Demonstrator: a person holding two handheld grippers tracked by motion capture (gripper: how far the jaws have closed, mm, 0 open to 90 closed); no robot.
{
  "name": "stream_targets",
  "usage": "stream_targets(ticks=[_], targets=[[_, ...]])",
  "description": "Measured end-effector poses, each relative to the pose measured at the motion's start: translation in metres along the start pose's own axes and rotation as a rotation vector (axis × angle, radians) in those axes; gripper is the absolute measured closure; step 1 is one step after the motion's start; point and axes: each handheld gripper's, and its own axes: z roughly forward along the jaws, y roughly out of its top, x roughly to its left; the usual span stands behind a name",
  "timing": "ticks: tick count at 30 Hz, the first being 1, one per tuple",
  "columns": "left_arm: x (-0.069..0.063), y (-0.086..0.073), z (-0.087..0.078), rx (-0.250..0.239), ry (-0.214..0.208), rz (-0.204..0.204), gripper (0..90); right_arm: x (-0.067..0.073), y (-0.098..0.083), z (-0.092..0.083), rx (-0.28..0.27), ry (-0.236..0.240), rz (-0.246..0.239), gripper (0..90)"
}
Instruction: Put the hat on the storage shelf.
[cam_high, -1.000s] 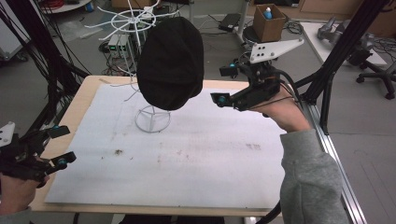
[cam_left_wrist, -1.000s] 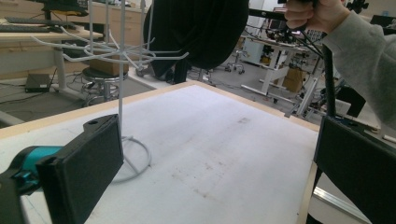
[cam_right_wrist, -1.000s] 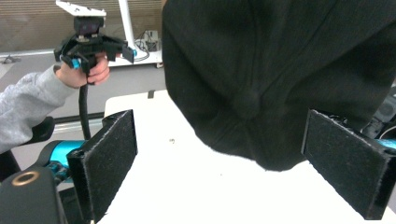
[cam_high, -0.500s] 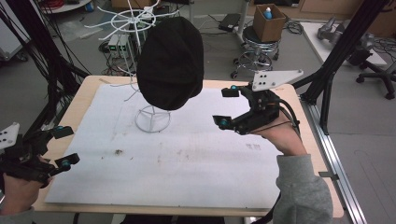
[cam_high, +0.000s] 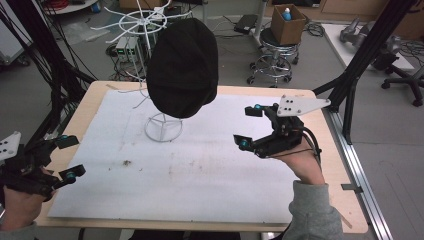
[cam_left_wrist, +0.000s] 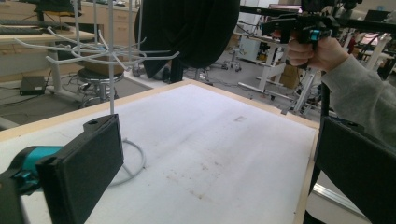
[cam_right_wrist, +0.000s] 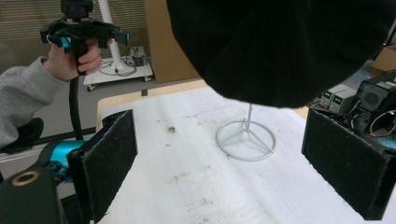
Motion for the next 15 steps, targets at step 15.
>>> stream_targets(ticks=[15], targets=[[0.0,-0.001,-0.001,0.003,0.0,0.005,1.8,0.007,-0.028,-0.007,-0.02,-0.032,0.002,9.7]])
